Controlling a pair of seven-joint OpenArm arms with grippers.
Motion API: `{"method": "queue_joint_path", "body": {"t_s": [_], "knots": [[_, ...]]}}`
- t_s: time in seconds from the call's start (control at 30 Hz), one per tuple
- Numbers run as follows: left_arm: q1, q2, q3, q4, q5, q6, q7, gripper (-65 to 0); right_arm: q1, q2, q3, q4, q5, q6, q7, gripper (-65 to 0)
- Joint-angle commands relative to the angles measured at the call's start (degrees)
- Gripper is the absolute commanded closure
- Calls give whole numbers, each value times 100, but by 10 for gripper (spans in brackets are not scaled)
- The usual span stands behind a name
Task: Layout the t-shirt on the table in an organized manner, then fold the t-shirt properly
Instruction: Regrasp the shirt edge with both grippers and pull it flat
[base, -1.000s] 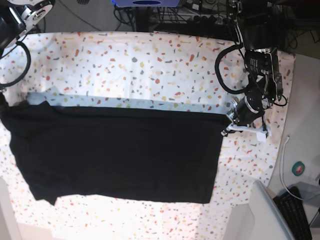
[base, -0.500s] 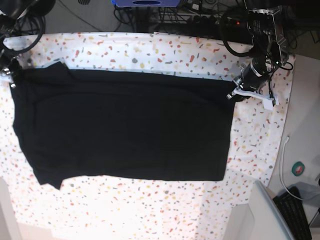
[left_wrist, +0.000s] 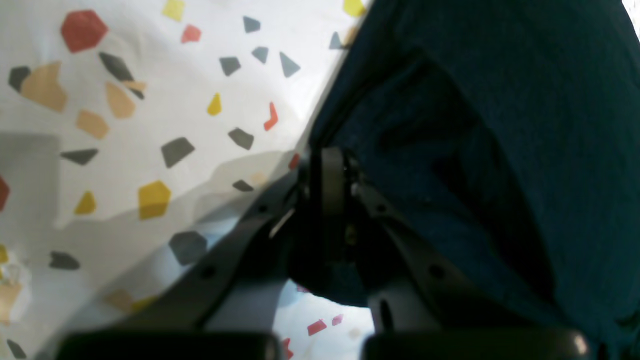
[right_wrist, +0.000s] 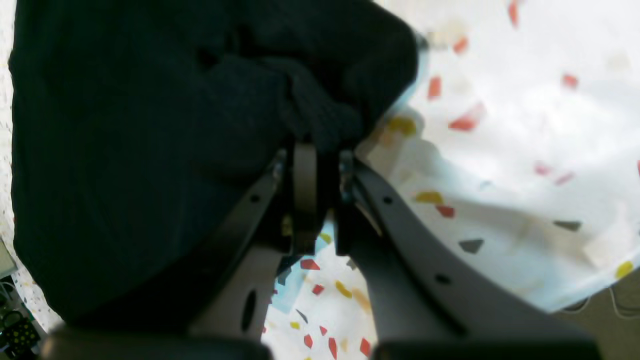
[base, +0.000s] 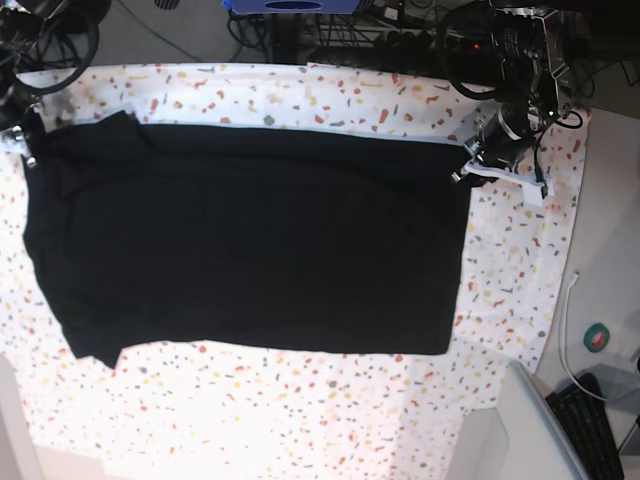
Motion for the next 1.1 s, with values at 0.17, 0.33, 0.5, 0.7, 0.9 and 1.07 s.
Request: {"method": "queue_joint_path", "body": {"t_s": [0.17, 0.33, 0.5, 0.7, 0.9, 1.07], "knots": [[117, -53, -16, 99, -50, -29, -93, 0, -33, 80, 6, 103, 67, 39, 59, 0], [196, -53, -24, 116, -50, -29, -93, 0, -33, 115, 24, 103, 49, 39, 15, 0], [284, -53, -24, 134, -50, -29, -93, 0, -42, 124, 24, 103, 40, 39, -82, -222], [583, 0, -455, 767, -50, -29, -58, -242, -227, 124, 32, 279, 40, 39, -82, -270], [706, -44, -895, 978, -59, -29, -58, -392, -412, 124, 32, 630, 40, 21, -56, -270], [978, 0, -1449, 1866, -76, -29, -49, -388, -473, 115, 199, 1219, 31, 21, 67, -270]]}}
